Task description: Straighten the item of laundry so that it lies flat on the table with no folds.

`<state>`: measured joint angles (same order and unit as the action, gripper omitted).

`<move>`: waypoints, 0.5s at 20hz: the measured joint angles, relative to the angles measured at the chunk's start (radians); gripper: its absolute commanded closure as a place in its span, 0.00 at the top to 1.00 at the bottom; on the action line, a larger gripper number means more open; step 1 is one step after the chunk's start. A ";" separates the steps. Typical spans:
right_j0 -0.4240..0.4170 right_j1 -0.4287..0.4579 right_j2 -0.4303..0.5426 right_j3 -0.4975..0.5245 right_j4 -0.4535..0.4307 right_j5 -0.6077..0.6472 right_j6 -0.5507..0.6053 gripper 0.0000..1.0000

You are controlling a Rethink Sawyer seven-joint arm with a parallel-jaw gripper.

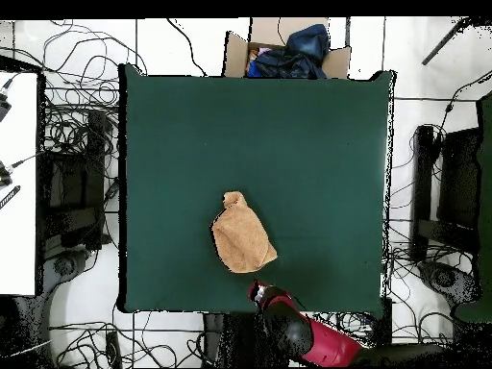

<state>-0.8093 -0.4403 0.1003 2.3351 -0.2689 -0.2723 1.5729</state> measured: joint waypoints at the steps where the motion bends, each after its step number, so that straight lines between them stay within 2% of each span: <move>1: -0.002 0.000 0.000 0.001 0.002 0.000 0.000 1.00; 10: -0.031 0.000 0.024 0.015 0.032 0.024 0.000 1.00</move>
<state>-0.8401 -0.4403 0.1246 2.3504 -0.2364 -0.2479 1.5729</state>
